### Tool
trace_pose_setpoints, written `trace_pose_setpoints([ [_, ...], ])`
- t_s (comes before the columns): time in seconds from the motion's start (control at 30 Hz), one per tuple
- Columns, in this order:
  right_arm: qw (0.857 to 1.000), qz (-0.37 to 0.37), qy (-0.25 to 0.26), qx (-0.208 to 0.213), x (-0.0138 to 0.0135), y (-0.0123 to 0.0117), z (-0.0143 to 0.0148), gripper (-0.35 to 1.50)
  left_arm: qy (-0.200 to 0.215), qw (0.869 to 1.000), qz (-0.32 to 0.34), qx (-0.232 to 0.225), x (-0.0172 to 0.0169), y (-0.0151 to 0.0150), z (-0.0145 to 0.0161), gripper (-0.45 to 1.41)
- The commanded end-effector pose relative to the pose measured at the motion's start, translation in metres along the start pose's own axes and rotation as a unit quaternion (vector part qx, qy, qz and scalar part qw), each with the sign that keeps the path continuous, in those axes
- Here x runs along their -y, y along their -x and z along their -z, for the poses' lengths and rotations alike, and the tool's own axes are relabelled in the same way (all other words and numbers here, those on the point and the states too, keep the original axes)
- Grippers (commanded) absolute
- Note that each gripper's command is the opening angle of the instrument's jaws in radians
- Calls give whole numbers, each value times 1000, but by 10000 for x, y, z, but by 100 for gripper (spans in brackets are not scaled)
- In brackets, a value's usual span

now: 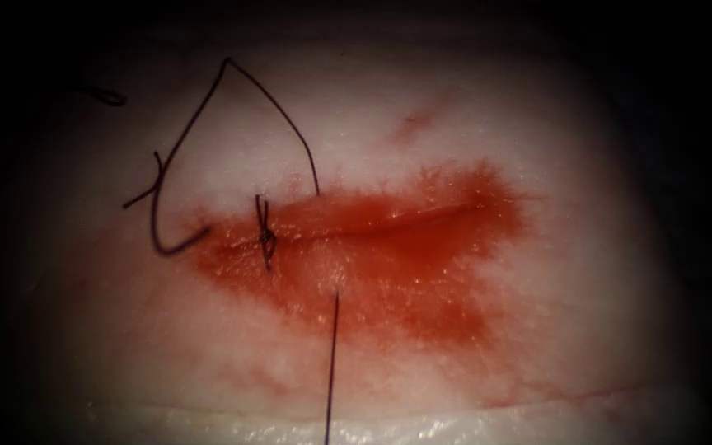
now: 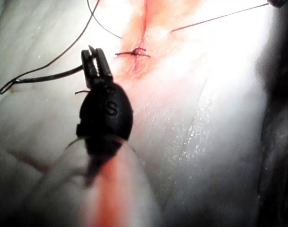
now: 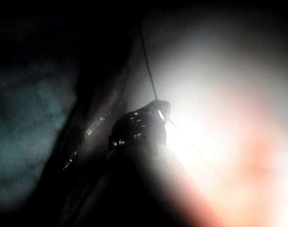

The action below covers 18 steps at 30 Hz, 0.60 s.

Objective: Wound Closure
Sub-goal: Grasp suture with right jaws and pull away to lengthen

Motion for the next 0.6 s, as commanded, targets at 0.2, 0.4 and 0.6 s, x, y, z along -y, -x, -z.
trace_pose_setpoints([
  [0.2,1000,6,-5,-9,21,-21,-4,-35,0,1000,0,-1,-2,5,-6,-45],
  [0.4,999,17,-34,-18,43,-33,1,-35,1,1000,0,-1,-1,6,-6,-45],
  [0.6,997,74,-32,-15,12,-29,0,88,1,1000,0,-1,-1,6,-5,-45],
])
